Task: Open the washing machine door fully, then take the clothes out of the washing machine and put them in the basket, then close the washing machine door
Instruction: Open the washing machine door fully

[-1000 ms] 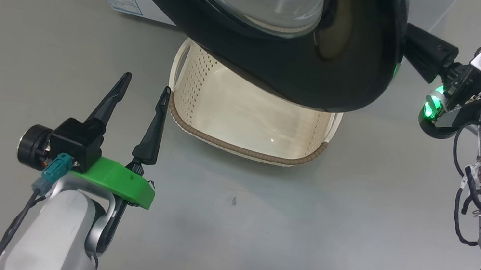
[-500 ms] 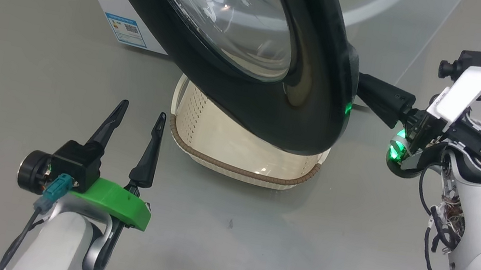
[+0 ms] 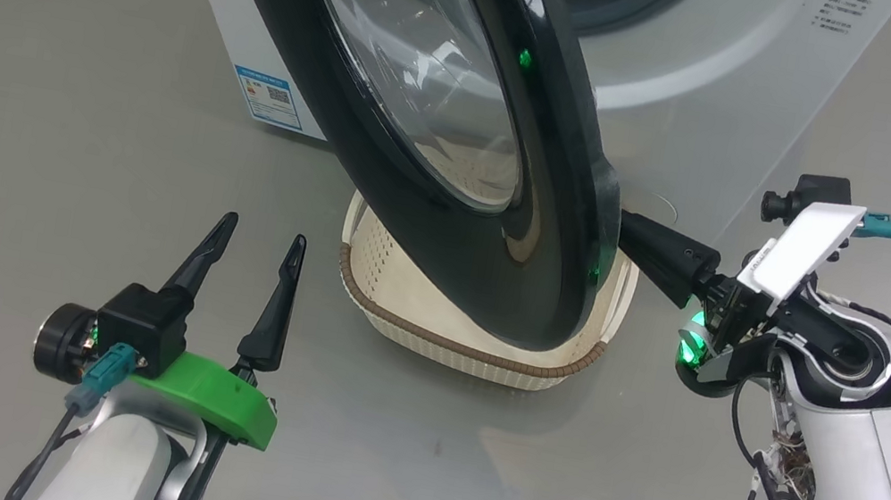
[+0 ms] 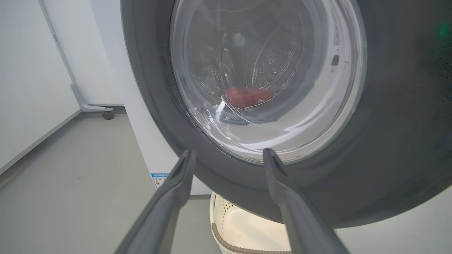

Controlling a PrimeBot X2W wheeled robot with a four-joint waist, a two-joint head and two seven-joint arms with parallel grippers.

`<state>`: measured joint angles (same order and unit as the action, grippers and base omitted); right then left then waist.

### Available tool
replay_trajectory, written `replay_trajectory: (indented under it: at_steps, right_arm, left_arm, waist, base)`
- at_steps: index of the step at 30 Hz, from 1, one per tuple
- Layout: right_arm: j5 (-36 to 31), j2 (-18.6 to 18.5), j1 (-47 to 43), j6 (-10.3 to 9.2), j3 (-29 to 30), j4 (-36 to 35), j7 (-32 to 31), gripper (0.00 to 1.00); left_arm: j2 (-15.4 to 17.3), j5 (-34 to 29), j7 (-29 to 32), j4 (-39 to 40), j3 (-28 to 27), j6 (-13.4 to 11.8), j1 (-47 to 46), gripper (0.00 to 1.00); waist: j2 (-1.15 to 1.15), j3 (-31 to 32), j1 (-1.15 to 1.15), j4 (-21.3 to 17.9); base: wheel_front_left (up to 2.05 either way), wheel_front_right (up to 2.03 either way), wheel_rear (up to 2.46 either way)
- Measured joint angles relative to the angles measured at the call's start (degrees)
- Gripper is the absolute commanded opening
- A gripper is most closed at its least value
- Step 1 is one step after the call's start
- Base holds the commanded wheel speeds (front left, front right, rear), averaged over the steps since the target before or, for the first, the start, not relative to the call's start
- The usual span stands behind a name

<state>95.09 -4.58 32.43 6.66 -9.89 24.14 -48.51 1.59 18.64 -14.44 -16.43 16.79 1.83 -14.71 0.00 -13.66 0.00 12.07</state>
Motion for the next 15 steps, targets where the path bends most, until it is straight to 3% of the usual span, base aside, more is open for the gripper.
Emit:
replay_trajectory:
  at_steps: [15]
  right_arm:
    - [1.2, 0.8, -4.7, 0.31, -4.6, -3.3, 1.2, 0.00]
  left_arm:
    - [0.1, 0.6, 0.0, 0.3, 0.6, 0.1, 1.0, 1.00]
  waist:
    - [0.00, 1.5, 0.00, 4.3]
  base:
    - [0.00, 0.00, 0.00]
